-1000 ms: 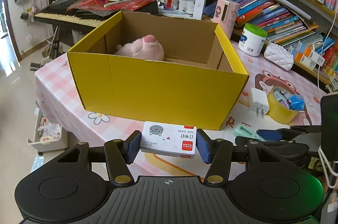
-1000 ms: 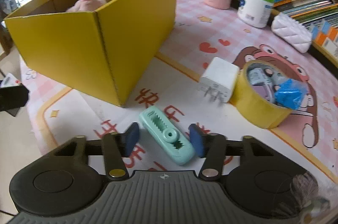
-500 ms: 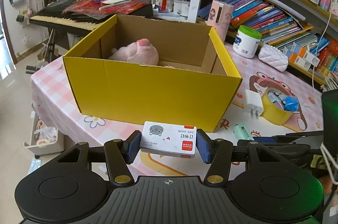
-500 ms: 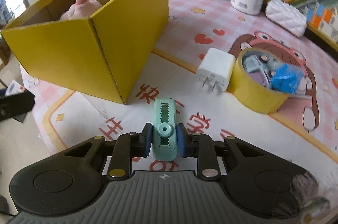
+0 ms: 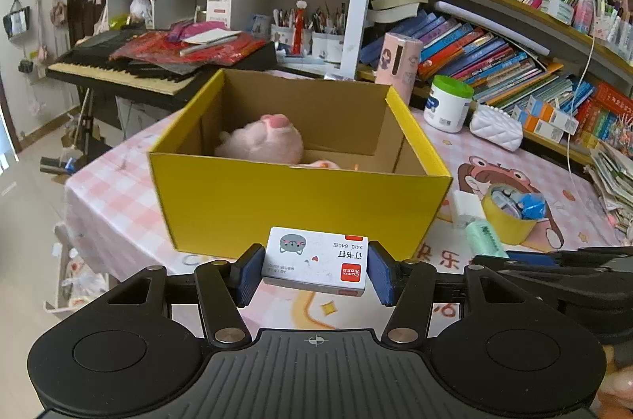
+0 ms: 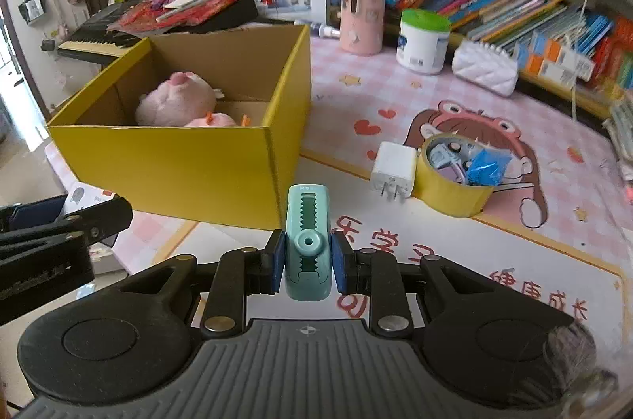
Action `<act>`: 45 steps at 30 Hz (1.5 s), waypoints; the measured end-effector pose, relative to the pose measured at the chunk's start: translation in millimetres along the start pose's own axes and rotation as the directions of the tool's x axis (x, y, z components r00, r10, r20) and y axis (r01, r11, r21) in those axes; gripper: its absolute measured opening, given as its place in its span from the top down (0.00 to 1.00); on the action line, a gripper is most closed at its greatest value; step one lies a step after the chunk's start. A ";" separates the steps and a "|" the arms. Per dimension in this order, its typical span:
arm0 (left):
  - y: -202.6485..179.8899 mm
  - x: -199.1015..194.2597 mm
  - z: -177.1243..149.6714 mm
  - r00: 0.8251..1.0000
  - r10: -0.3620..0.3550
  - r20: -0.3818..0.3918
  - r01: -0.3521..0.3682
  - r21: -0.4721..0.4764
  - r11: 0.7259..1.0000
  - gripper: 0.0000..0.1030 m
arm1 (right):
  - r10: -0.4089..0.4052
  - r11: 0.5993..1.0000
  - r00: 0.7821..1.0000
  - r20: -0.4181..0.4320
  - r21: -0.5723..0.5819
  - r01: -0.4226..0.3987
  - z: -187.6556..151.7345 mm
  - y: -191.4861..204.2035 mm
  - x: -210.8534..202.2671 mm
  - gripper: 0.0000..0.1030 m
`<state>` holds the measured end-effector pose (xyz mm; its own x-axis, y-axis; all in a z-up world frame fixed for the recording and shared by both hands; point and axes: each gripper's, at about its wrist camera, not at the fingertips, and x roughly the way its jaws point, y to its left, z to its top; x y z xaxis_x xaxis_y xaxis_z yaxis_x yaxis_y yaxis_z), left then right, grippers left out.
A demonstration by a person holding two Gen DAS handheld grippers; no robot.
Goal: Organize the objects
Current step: 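Carry the staple box and stapler over the yellow box with both tools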
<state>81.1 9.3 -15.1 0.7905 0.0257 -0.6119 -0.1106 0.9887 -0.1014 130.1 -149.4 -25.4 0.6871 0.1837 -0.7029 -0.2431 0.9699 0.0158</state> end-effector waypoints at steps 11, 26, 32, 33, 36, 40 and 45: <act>51.2 -31.1 -21.1 0.999 -0.044 -0.022 0.045 0.025 0.999 0.47 | -0.035 0.999 0.999 -0.018 0.000 0.035 -33.9 64.5 -30.7 0.78; 103.5 -63.1 -43.9 0.998 -0.054 -0.033 0.056 0.070 0.996 0.47 | -0.015 0.998 0.998 -0.059 0.058 0.018 -68.3 121.8 -46.7 0.78; 116.1 -72.4 -46.0 0.998 -0.055 -0.016 0.056 0.058 0.997 0.47 | -0.010 0.999 0.999 -0.050 0.042 0.012 -70.0 137.6 -54.1 0.78; 118.1 -73.9 -46.1 0.998 -0.055 -0.013 0.055 0.055 0.997 0.47 | -0.009 0.999 0.999 -0.049 0.039 0.011 -69.9 139.7 -55.1 0.78; 123.0 -77.6 -45.7 0.999 -0.052 -0.003 0.052 0.049 0.997 0.47 | -0.008 0.999 0.999 -0.041 0.031 0.010 -69.4 144.2 -58.4 0.78; 128.9 -82.3 -45.8 0.999 -0.048 0.010 0.048 0.041 0.998 0.47 | -0.008 1.000 0.999 -0.033 0.023 0.009 -68.6 150.2 -61.9 0.78; 132.6 -86.4 -46.1 0.999 -0.051 0.017 0.050 0.038 0.998 0.47 | -0.007 1.000 1.000 -0.031 0.015 0.008 -68.2 153.8 -65.2 0.78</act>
<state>-29.7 131.3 -11.8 0.8052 -0.0219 -0.5926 -0.0479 0.9937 -0.1018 1.2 -23.2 -25.7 0.6676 0.1718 -0.7244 -0.2275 0.9735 0.0212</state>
